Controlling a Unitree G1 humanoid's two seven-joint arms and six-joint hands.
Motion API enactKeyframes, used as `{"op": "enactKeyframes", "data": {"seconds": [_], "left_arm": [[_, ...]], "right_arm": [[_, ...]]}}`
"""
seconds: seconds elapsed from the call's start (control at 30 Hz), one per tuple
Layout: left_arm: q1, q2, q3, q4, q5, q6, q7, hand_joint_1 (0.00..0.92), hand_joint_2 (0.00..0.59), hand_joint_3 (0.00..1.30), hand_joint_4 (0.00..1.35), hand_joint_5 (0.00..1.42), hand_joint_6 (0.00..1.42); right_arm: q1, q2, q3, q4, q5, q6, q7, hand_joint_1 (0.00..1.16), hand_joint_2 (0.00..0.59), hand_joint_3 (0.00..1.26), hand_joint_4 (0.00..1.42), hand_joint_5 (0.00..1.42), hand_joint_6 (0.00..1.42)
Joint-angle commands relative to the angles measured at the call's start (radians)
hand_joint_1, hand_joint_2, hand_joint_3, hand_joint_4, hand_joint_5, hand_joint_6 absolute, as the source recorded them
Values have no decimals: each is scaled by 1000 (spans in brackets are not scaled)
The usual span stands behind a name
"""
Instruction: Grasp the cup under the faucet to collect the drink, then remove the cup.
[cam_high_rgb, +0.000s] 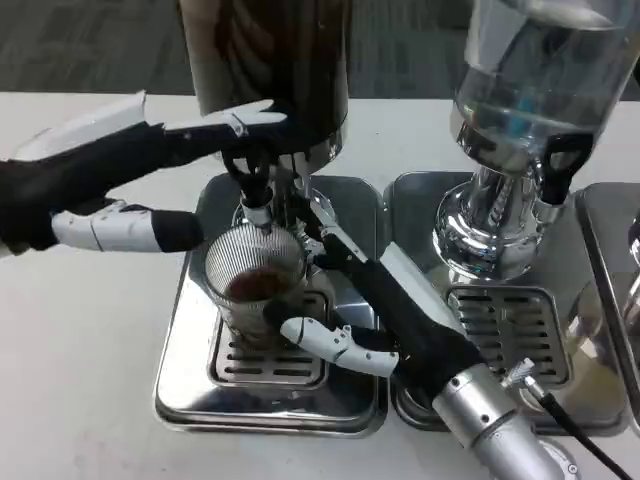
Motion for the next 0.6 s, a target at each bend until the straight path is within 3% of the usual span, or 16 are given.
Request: {"op": "enactKeyframes", "data": {"seconds": [0.03, 0.6], "left_arm": [[12, 26, 49, 19, -33, 16, 12, 0, 57, 153, 21, 55, 68], [145, 29, 151, -31, -73, 47, 27, 0, 55, 162, 39, 62, 73]], "right_arm": [[-19, 10, -1, 18, 18, 2, 10, 403, 234, 13, 20, 38, 142], [-31, 12, 6, 33, 26, -3, 28, 402, 235, 15, 23, 49, 143]]}}
